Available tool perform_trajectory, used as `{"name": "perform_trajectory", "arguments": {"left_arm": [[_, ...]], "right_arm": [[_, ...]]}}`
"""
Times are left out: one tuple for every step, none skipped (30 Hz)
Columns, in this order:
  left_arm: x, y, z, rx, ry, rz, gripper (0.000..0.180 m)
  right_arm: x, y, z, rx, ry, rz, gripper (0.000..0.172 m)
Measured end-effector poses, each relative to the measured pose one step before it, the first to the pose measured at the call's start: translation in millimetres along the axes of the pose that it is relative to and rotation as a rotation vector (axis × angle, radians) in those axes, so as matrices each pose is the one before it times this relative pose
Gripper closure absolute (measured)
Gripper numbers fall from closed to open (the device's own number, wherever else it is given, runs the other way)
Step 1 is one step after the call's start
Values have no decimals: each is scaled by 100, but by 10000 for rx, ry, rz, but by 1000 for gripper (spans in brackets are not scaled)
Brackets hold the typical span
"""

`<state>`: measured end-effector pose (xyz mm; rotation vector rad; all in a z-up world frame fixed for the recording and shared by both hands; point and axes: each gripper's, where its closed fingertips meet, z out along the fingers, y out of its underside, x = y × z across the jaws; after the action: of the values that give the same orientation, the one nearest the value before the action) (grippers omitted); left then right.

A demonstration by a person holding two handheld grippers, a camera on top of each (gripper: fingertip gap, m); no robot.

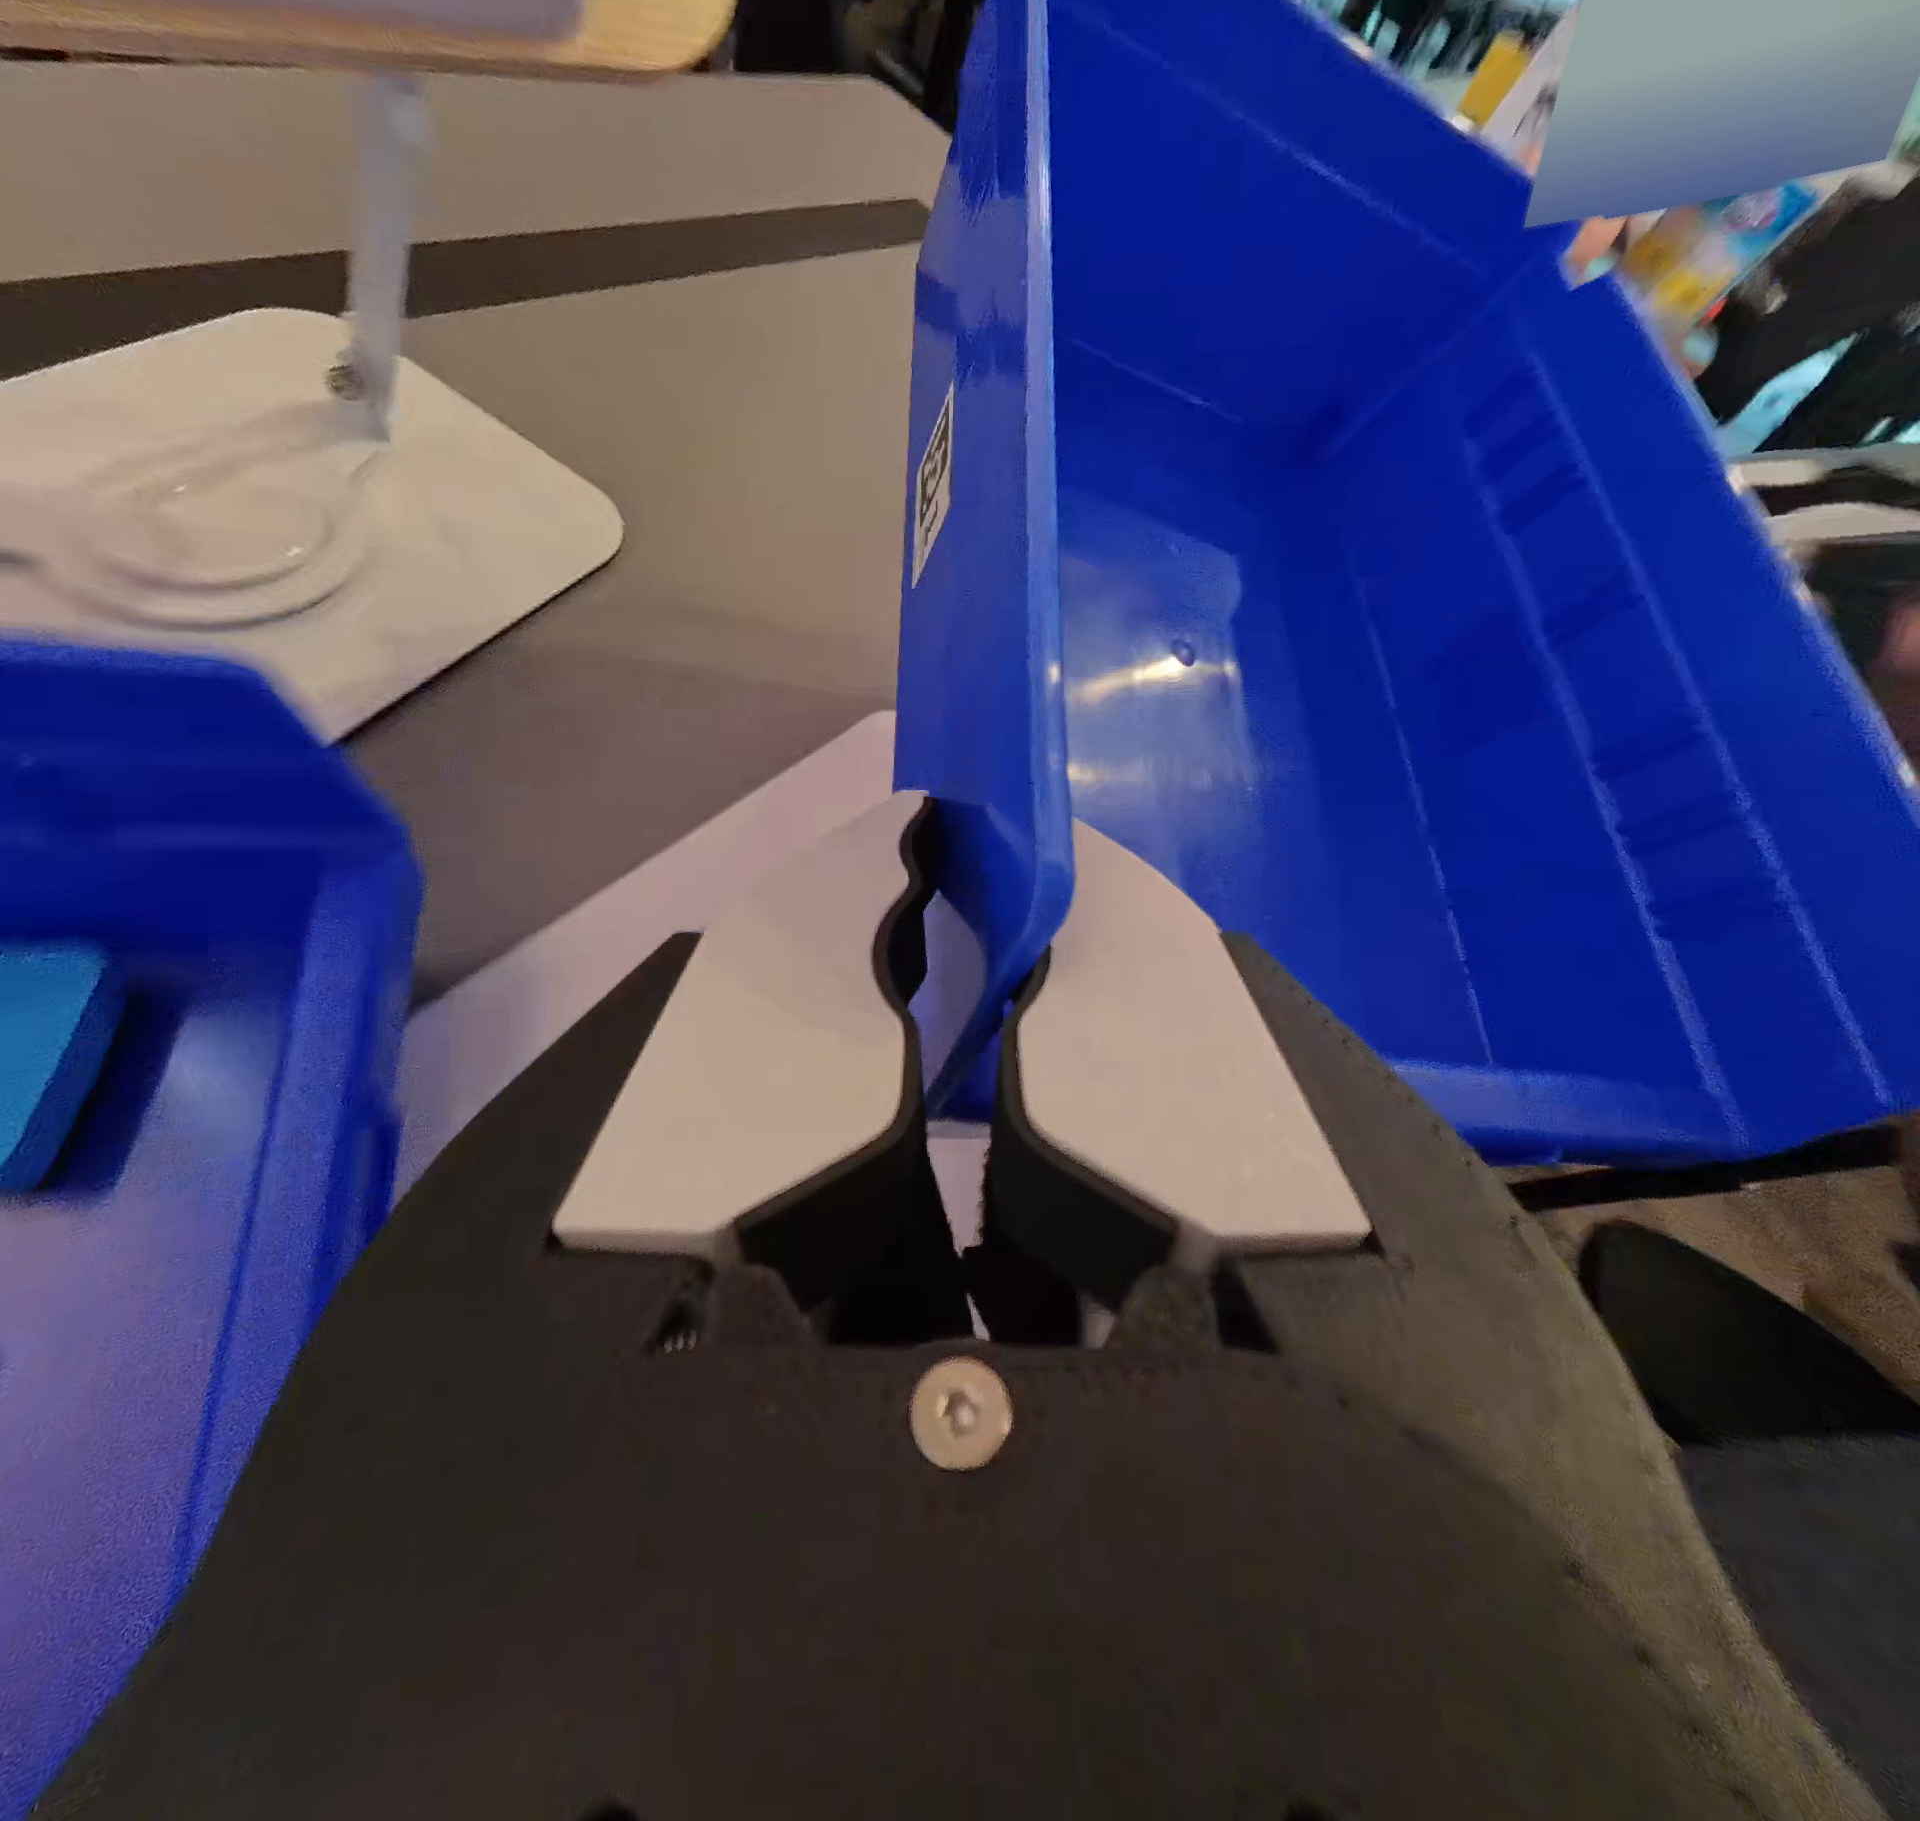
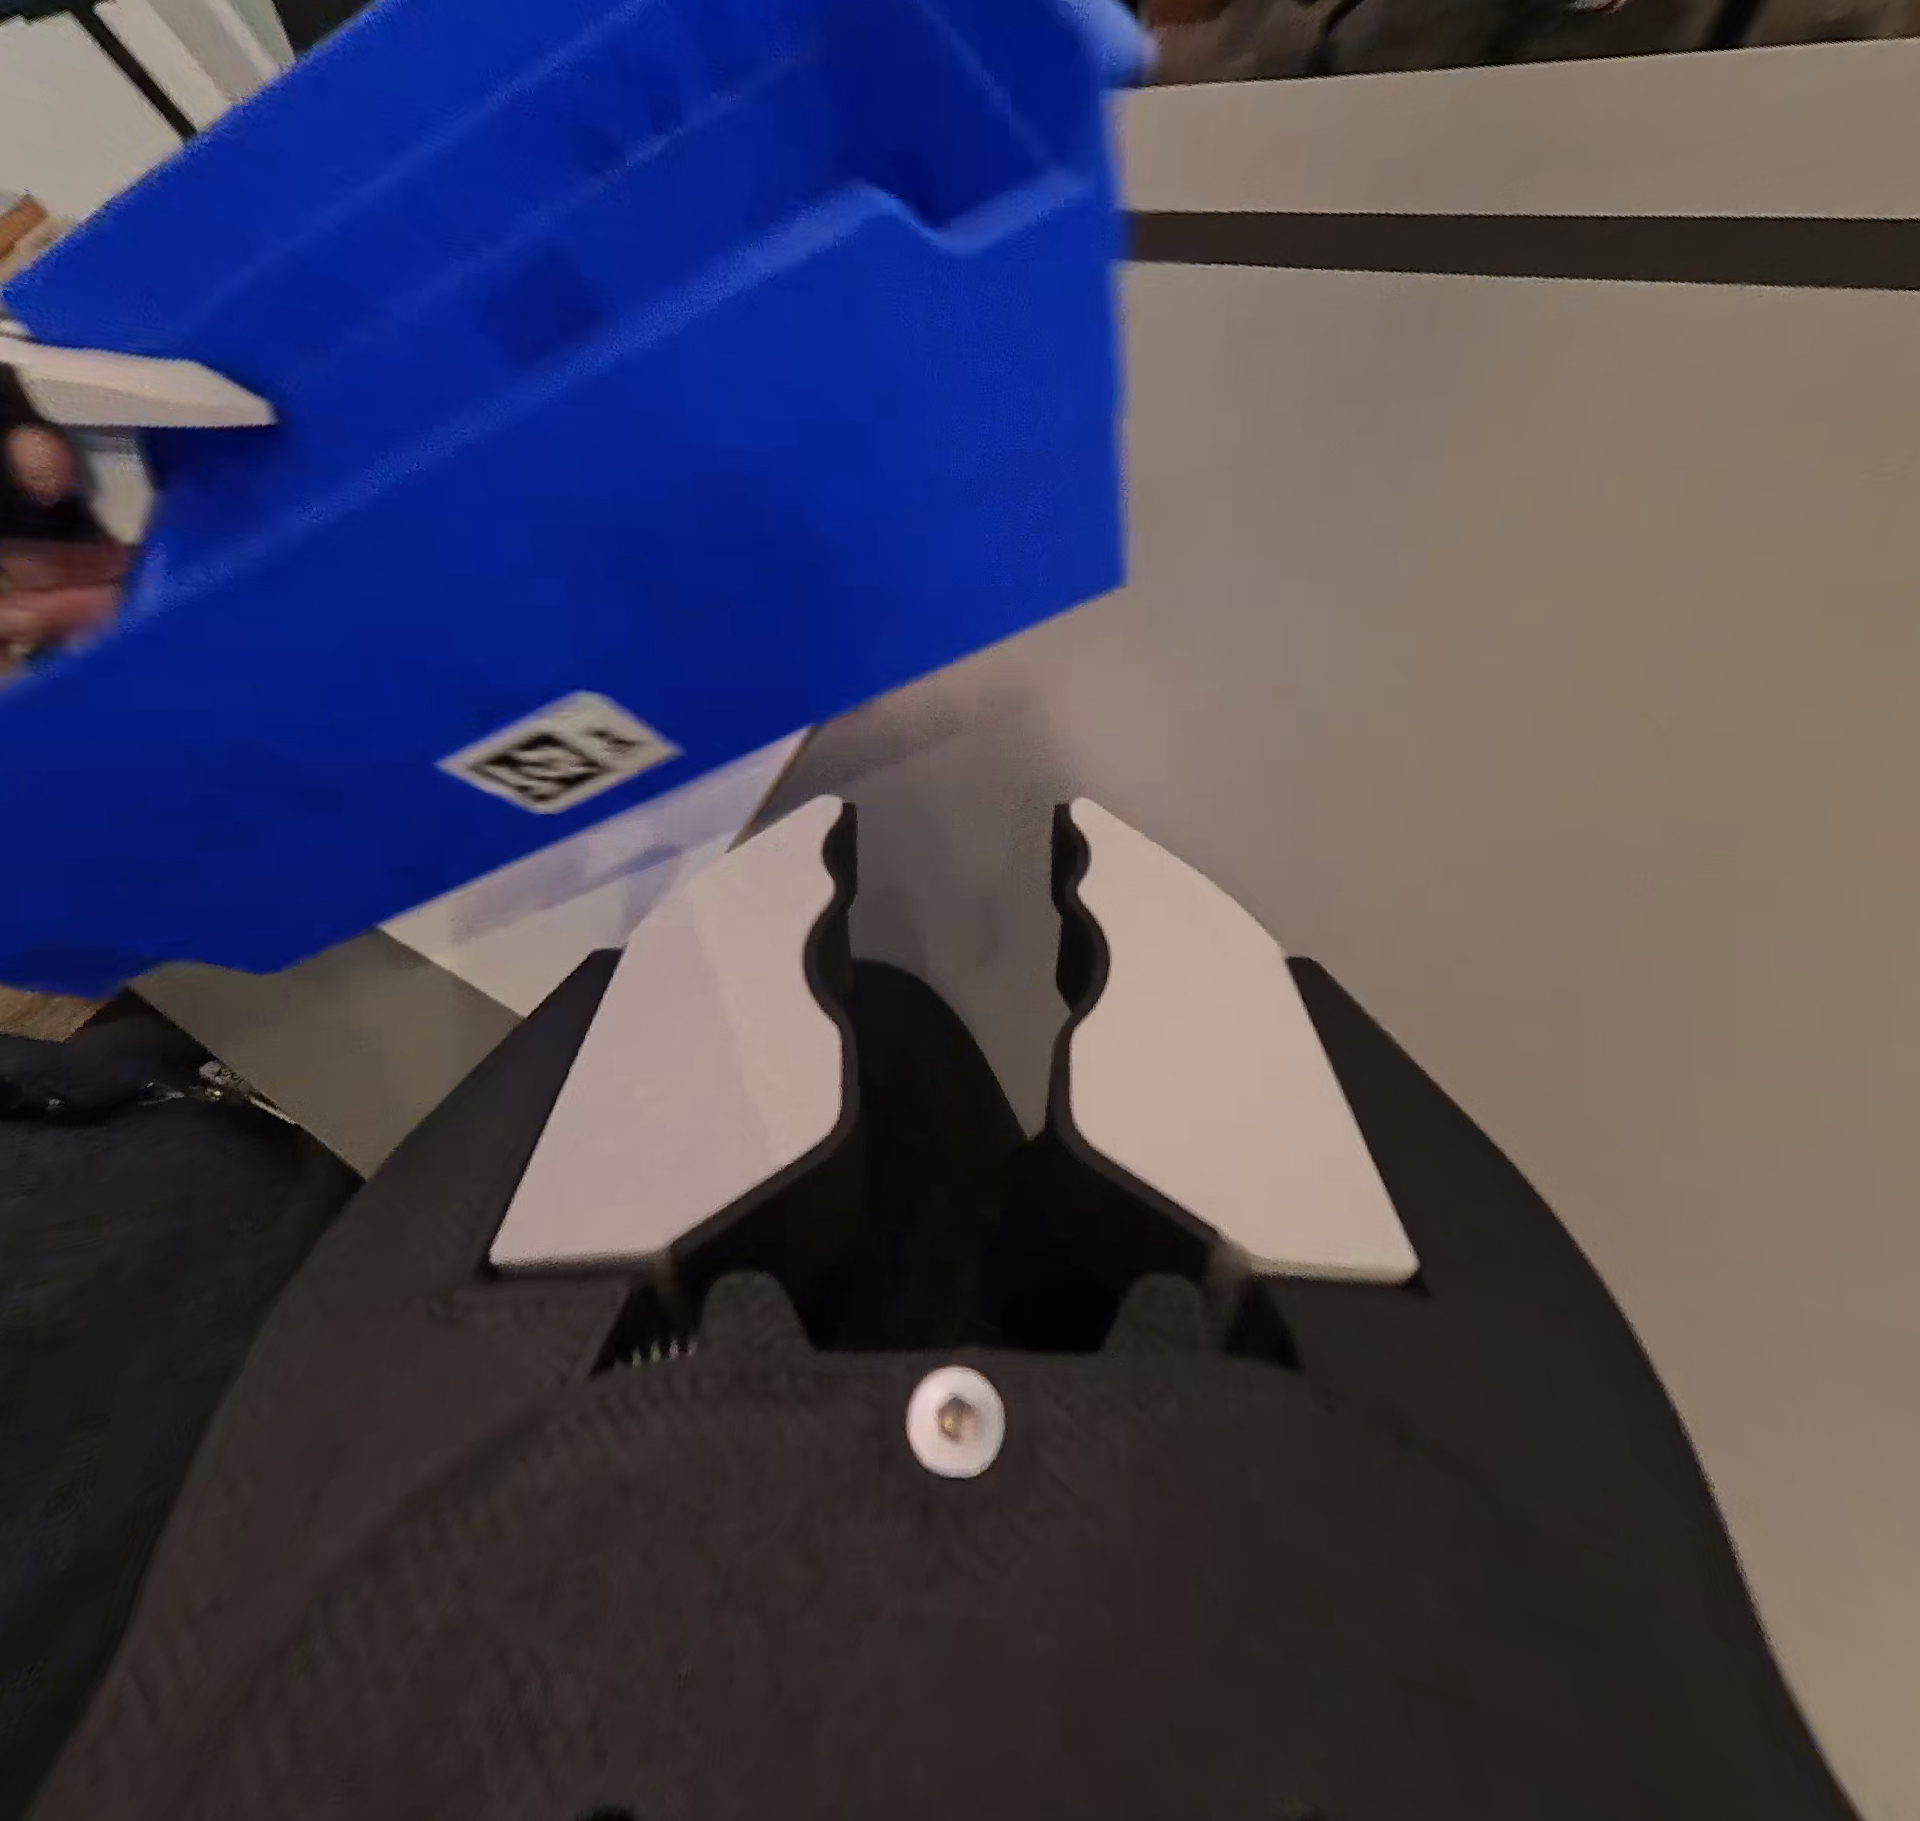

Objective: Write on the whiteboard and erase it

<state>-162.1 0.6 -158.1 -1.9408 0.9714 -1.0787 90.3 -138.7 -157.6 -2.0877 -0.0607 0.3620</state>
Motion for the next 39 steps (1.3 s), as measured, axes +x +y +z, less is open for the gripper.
{"name": "perform_trajectory", "arguments": {"left_arm": [[162,-219,2169,-219,35,121,173],[117,-179,2151,-169,227,-205,172],[47,-182,2039,-150,148,-149,172],[-110,-298,1850,-65,-33,47,172],[-83,-395,1650,-8,-21,-12,172],[-4,-319,1496,-79,24,-132,171],[-149,-335,1381,-30,-76,-31,172],[-287,-343,1278,69,-179,108,172],[-275,-195,1205,33,-159,13,172],[-189,-121,1070,4,-82,-155,172],[-163,-153,925,7,-97,-94,171],[-147,-161,799,-10,-160,91,171],[-66,-127,706,-19,-118,102,170],[1,-5,681,-71,-54,25,170],[46,104,624,-85,2,-32,170],[62,124,540,-20,45,-120,170],[80,140,421,28,76,-208,170],[-28,141,312,22,-8,-130,169],[-120,81,205,52,-35,-80,168],[-58,117,145,9,59,-129,166],[80,250,160,-111,141,-64,163],[283,375,204,-191,201,45,159],[362,374,243,-157,154,40,156],[394,193,210,-17,117,35,153],[479,77,192,-14,134,-5,150],[691,107,234,-119,266,-130,146],[848,145,322,-172,347,-130,140],[773,134,416,-124,224,32,137],[625,57,462,-72,87,131,135],[589,4,507,-88,112,78,132],[509,-99,523,-75,169,-32,129],[443,-162,561,-28,163,-121,126],[366,-165,606,-3,102,-77,125],[296,-209,602,-6,41,40,123],[232,-287,571,9,25,72,122],[164,-304,555,15,51,11,120],[62,-349,529,37,61,-71,119],[1,-370,496,67,47,-96,119],[22,-336,494,52,45,-72,118]], "right_arm": [[19,325,-850,158,27,75,133],[94,222,-685,190,95,100,131],[152,115,-543,239,177,65,128],[2,207,-371,152,75,107,123],[-38,105,-254,181,46,160,118],[-131,-145,-162,317,50,163,115],[-390,-133,53,287,-50,145,109],[-495,167,303,43,-76,81,103],[-336,278,490,-77,74,-57,99],[-214,139,606,-10,161,-111,94],[-324,280,757,-114,6,-66,91],[-185,404,878,-212,-9,-27,89],[71,299,928,-133,123,-55,87],[13,244,999,-105,41,47,87],[306,318,1024,-193,147,86,88],[879,348,971,-227,481,-117,91],[873,456,954,-279,425,-183,95],[601,425,832,-293,159,1,100],[1002,63,449,-67,390,-76,110],[927,-36,341,28,292,-129,120],[796,101,291,-113,138,-38,132],[702,123,237,-180,88,-154,134],[993,-41,225,-110,288,-157,136],[912,-271,226,23,190,-110,138],[951,-74,230,-206,137,-88,141],[988,-160,185,-216,105,-137,143],[1283,-247,204,-139,248,-144,145],[1440,-199,336,-92,276,-150,148],[1322,-187,476,-74,120,4,150],[1221,-277,510,-61,38,137,153],[1235,-287,572,-84,93,-6,156],[1118,-264,610,-94,46,-53,158],[1019,-370,552,-35,15,60,159],[1016,-442,522,27,92,46,161],[963,-308,557,-62,156,-131,163],[885,-262,543,-73,182,-147,164],[742,-357,523,-1,75,0,164],[627,-356,500,-6,-41,79,165],[605,-351,477,-25,13,-6,165]]}}
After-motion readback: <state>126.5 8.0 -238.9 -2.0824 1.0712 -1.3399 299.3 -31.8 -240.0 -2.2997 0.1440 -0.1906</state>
